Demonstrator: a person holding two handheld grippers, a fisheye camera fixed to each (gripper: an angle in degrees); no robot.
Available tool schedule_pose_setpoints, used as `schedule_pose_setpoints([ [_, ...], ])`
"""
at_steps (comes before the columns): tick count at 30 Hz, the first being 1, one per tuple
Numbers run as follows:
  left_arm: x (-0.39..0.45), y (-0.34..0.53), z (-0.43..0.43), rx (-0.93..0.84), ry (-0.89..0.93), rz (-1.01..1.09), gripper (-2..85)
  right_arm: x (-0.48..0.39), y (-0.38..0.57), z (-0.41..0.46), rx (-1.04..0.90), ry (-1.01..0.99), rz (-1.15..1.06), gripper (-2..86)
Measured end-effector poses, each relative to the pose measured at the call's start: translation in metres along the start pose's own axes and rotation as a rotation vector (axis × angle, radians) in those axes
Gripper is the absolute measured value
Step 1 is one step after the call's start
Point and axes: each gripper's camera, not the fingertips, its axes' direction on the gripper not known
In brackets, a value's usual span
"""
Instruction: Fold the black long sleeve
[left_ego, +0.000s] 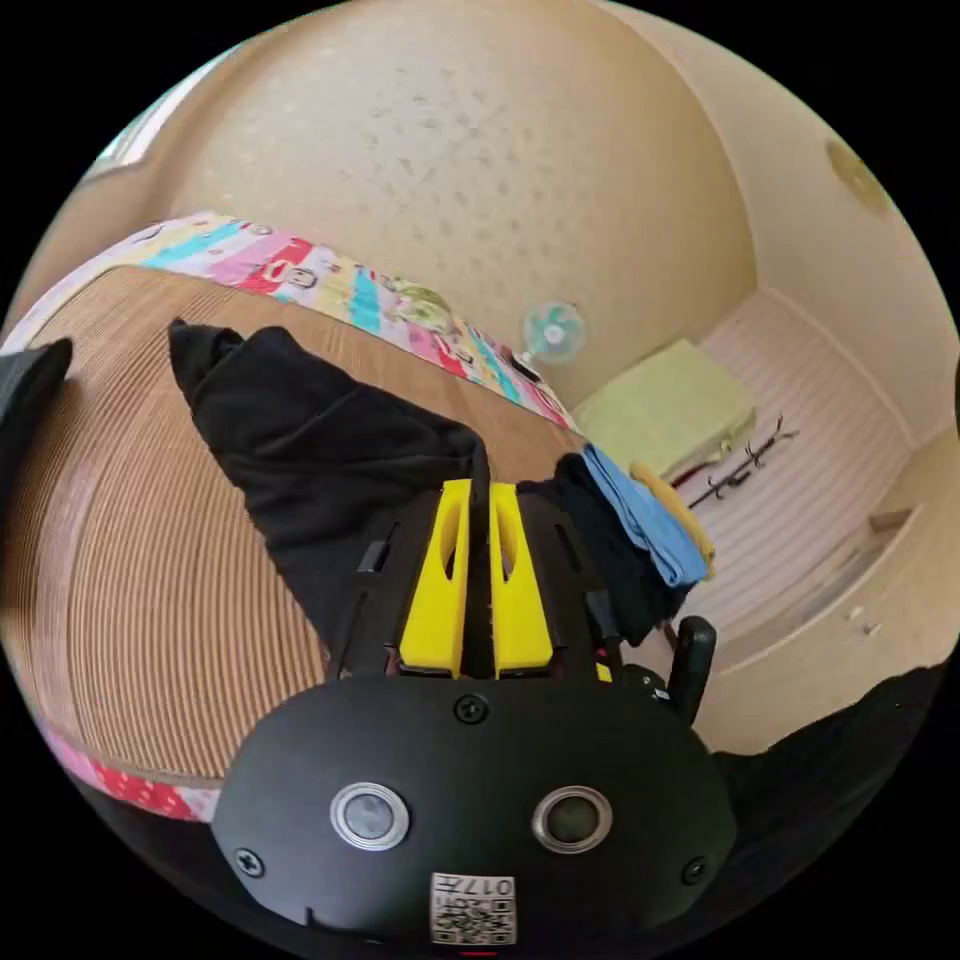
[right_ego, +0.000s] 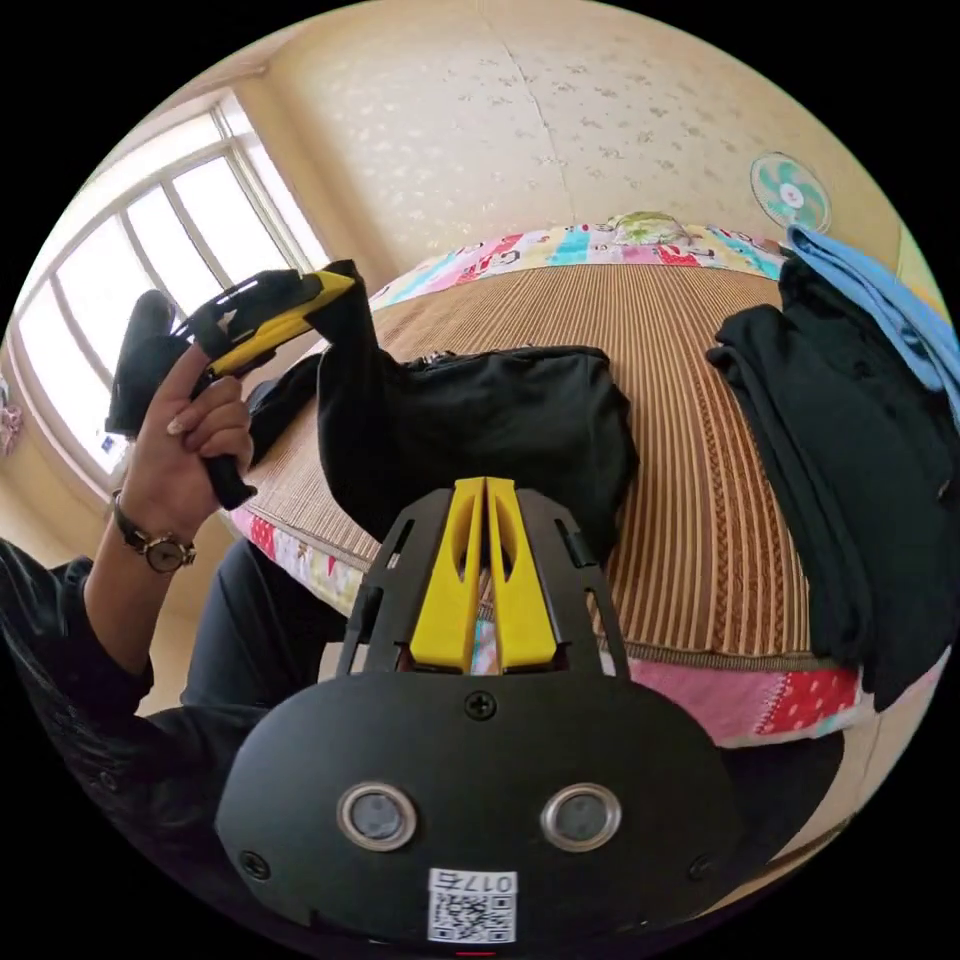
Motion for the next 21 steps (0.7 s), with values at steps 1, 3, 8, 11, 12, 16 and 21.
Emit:
schedule_pose_setpoints([
  [1, 0.024, 0.001, 0.032, -0.092, 0.04, 0.077, 4.0, 0.023, 0.012, -0.015, -0.01, -0.018, 0.071, 0.6],
  [3, 0.05, 0.012, 0.076, -0.24, 0.064, 0.127, 4.5, 0.058, 0.031, -0.033, -0.022, -0.054, 0.177, 0.7],
  [8, 0.065, 0.059, 0.079, -0.273, 0.051, 0.138, 8.6, 0.138, 0.07, -0.073, -0.035, -0.172, 0.33, 1.7],
  [11, 0.036, 0.075, 0.034, -0.175, -0.105, 0.045, 10.2, 0.165, 0.076, -0.084, -0.048, -0.214, 0.367, 4.2],
  [12, 0.026, 0.078, 0.027, -0.166, -0.151, -0.002, 11.0, 0.171, 0.076, -0.085, -0.048, -0.236, 0.379, 5.2],
  [16, -0.062, 0.113, 0.01, -0.215, -0.178, -0.396, 14.7, 0.202, 0.077, -0.08, -0.027, -0.464, 0.499, 11.8],
  [21, -0.108, 0.149, 0.041, -0.332, 0.197, -0.584, 6.0, 0.23, 0.082, -0.057, -0.029, -0.684, 0.695, 16.0],
])
